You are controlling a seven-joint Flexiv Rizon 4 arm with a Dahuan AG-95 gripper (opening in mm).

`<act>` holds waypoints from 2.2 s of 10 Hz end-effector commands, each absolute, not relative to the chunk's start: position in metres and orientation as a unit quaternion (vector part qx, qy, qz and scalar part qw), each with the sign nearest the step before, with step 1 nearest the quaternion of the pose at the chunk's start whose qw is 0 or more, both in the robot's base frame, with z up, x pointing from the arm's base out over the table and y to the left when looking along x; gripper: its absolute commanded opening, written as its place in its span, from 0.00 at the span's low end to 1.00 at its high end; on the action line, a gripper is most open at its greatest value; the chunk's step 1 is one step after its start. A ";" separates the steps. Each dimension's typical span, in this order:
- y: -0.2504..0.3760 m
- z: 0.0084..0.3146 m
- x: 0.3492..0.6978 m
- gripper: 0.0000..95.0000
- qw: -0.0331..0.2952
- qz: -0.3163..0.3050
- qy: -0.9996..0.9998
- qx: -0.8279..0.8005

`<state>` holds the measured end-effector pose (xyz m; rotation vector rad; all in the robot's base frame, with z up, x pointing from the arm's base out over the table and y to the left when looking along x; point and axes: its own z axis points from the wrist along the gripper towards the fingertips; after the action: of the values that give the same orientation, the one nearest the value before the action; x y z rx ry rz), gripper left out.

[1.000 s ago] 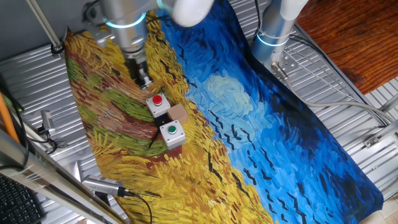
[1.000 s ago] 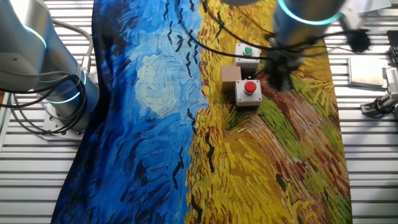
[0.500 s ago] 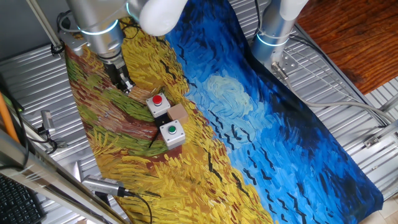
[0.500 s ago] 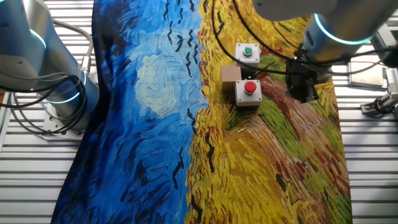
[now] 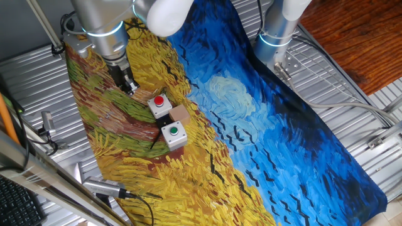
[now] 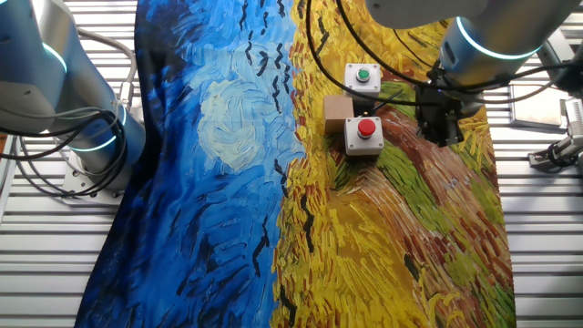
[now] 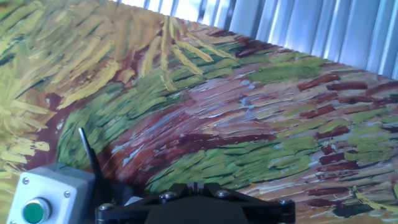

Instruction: Turn the hands of a clock

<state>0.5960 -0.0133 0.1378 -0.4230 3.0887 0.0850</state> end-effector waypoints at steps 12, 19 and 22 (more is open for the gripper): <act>-0.013 0.139 0.594 0.00 0.005 0.036 0.994 -0.106; -0.014 0.138 0.593 0.00 0.008 0.054 0.993 -0.106; -0.014 0.138 0.593 0.00 0.007 0.067 0.987 -0.147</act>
<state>0.5935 -0.0139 0.1384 -0.4371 3.0869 0.2082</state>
